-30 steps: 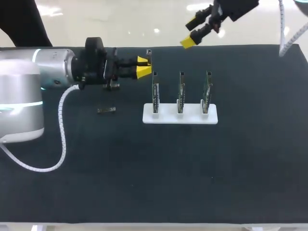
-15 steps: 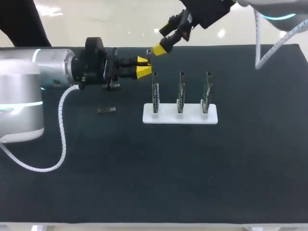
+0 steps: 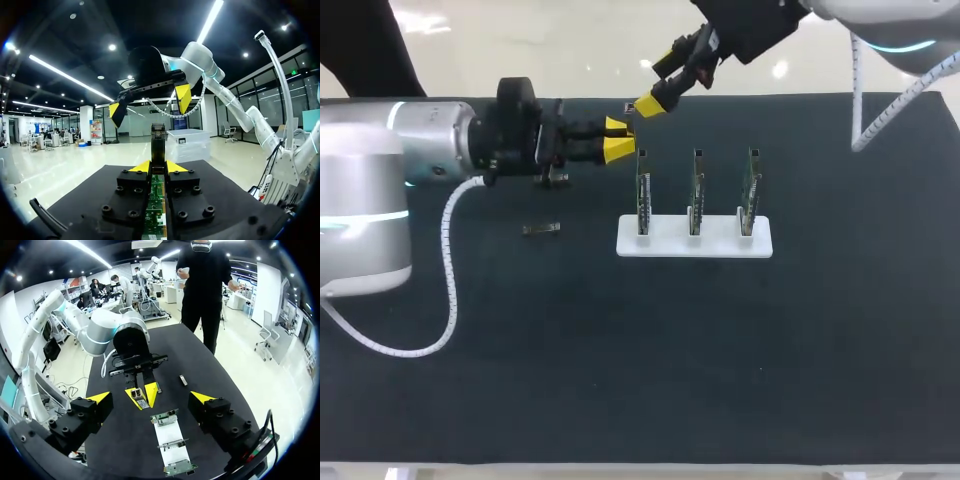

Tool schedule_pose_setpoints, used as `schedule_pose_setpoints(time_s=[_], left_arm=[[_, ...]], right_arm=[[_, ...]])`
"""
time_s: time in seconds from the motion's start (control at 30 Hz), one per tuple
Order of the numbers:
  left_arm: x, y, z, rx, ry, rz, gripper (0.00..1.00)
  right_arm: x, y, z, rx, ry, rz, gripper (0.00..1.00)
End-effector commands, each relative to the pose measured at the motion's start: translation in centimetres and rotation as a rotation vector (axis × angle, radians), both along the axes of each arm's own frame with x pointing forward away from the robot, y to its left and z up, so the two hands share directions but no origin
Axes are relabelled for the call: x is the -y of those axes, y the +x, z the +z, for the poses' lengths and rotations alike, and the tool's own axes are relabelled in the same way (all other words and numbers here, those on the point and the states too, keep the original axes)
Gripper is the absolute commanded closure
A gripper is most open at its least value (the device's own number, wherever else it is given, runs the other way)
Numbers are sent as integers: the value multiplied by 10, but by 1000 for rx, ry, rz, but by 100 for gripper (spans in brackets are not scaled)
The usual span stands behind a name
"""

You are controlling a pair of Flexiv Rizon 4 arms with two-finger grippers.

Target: Pick up the optical module with the left hand, and insert it into the network port with the right hand.

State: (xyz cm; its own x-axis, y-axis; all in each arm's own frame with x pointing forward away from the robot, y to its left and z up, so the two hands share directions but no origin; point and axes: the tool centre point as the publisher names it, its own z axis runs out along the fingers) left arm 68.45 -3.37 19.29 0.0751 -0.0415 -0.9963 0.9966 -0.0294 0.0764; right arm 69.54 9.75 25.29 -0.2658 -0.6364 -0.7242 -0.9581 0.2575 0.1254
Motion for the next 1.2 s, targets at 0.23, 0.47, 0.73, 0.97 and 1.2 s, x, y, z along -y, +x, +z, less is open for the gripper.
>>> schedule_pose_setpoints(time_s=[0.23,0.47,0.73,0.97,1.2], left_arm=[[0,-1,0,3,-2,5,100],[0,-1,0,3,-2,5,100],[0,-1,0,3,-2,5,100],[0,-1,0,3,-2,5,100],[0,-1,0,3,-2,5,100]], right_arm=[[-6,0,-1,35,14,-6,0],[-13,-1,-5,80,23,12,0],[-23,-5,-10,134,40,48,0],[-28,-13,-14,159,32,102,0],[-30,-13,-14,159,31,143,0]])
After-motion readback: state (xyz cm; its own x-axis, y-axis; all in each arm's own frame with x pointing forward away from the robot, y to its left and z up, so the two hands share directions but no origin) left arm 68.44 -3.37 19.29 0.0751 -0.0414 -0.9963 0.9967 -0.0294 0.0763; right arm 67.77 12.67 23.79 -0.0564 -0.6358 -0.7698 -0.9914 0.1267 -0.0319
